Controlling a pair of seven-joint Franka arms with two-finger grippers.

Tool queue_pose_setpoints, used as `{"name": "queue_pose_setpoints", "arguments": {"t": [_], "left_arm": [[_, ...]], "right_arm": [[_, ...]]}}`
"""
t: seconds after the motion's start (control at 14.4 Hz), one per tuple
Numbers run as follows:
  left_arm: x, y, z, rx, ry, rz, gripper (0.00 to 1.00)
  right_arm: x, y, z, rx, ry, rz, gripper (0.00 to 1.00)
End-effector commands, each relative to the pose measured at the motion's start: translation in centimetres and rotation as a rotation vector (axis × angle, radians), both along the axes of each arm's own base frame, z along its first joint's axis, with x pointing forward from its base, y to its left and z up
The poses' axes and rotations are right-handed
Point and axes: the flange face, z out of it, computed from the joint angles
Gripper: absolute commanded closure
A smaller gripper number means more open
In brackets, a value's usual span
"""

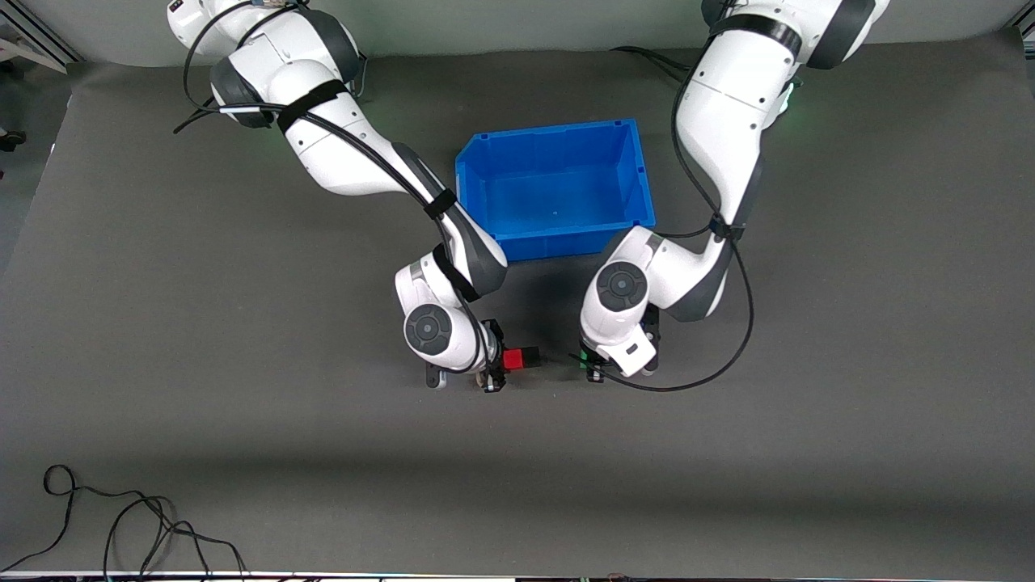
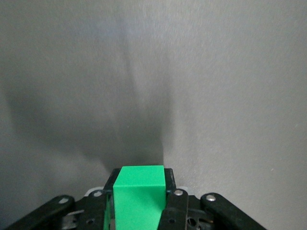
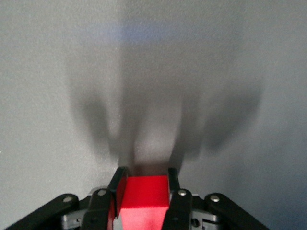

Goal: Attach green and red cubes to black cube
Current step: 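Carry the red and green cubes toward the black cube with both grippers, then press the red and green cubes against the black cube with both grippers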

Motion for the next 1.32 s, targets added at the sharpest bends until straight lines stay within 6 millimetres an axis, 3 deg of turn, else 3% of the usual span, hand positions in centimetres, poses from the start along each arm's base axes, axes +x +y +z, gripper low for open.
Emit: {"name": "queue_pose_setpoints", "arguments": {"t": [0.0, 0.42, 0.83, 1.25], "left_arm": [[0.6, -1.7, -0.3, -0.006, -0.022, 0.001, 1.00], [0.1, -3.0, -2.6, 0.005, -0.011, -0.001, 1.00], [-0.6, -4.0, -2.4, -0.006, 0.014, -0.009, 1.00], [0.1, -4.1, -1.3, -0.012, 0.035, 0.005, 1.00]], "right_arm": [[0.3, 0.6, -0.4, -0.013, -0.011, -0.018, 0.89], [0.7, 0.9, 0.3, -0.001, -0.016, -0.045, 0.89], [0.7, 1.9, 1.1, 0.024, -0.019, -0.085, 0.89], [0.6, 2.8, 0.4, 0.045, -0.024, -0.106, 0.88]]}}
